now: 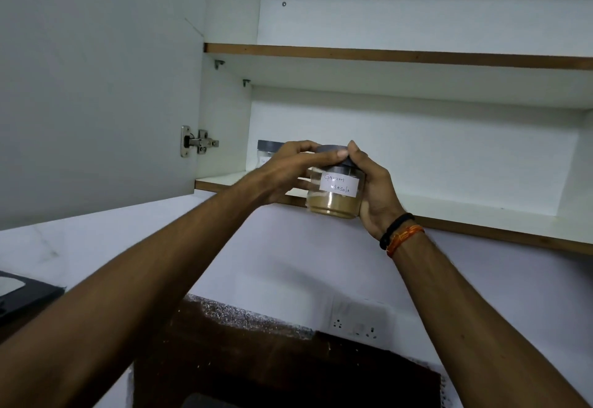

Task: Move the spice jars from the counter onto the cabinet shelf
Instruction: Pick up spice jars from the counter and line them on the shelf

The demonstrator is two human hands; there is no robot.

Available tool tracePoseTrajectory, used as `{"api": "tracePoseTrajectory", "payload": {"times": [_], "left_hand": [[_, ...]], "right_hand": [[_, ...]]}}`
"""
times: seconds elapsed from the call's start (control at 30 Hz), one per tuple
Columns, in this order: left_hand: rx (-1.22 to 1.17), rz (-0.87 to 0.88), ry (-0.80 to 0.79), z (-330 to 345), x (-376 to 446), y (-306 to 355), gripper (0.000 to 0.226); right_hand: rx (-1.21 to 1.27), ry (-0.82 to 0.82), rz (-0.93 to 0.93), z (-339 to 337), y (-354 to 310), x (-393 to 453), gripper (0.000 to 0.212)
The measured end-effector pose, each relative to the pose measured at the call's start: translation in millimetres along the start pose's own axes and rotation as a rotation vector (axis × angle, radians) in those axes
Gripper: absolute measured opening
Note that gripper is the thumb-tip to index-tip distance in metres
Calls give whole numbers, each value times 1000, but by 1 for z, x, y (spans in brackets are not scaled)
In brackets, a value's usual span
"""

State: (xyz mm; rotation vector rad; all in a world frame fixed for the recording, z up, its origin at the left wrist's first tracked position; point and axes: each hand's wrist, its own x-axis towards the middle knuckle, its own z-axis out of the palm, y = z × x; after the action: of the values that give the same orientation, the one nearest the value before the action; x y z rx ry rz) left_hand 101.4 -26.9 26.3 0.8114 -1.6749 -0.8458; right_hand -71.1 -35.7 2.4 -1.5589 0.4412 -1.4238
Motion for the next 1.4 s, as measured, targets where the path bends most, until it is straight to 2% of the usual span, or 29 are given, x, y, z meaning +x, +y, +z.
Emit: {"api": "tracePoseTrajectory", "payload": {"times": [0.2, 0.27, 0.3, 0.37, 0.43, 0.5, 0.53, 0.63, 0.7, 0.9, 1.03, 1.13, 1.3, 1.4], "left_hand": [[25, 4, -19, -4, 23, 4, 61], [21, 10, -6, -6, 31, 3, 54], [12, 11, 2, -7, 35, 2, 48], [-3, 11, 17, -12, 44, 2, 33], [1, 15, 24, -18, 53, 2, 26], [12, 9, 30, -25, 62, 0, 26], [19, 2, 34, -29, 68, -3, 27], [22, -15, 51, -38, 85, -12, 27], [14, -21, 63, -43, 96, -20, 28], [26, -76, 69, -56, 125, -51, 37], [56, -82, 51, -65, 142, -65, 35], [171, -63, 5, -73, 154, -66, 32], [369, 25, -57, -85, 175, -65, 15], [551, 92, -63, -91, 189, -66, 18]], "right_hand": [[-37, -92, -10, -9, -2, 18, 59], [-66, -32, -32, -15, 3, 25, 61], [-131, 53, -46, -18, 5, 28, 61], [-367, 254, -76, -27, 12, 32, 56], [-799, 389, -166, -40, 21, 33, 49], [-1278, 403, -242, -58, 30, 31, 45], [-1437, 377, -241, -67, 34, 31, 47], [-1721, 312, -160, -80, 45, 31, 59], [-1833, 338, -198, -79, 49, 32, 59], [-1881, 475, -357, -79, 61, 33, 56], [-1862, 521, -410, -80, 66, 36, 53], [-1864, 548, -446, -80, 67, 35, 50], [-1878, 575, -503, -79, 67, 34, 47], [-1871, 585, -531, -80, 67, 35, 47]]}}
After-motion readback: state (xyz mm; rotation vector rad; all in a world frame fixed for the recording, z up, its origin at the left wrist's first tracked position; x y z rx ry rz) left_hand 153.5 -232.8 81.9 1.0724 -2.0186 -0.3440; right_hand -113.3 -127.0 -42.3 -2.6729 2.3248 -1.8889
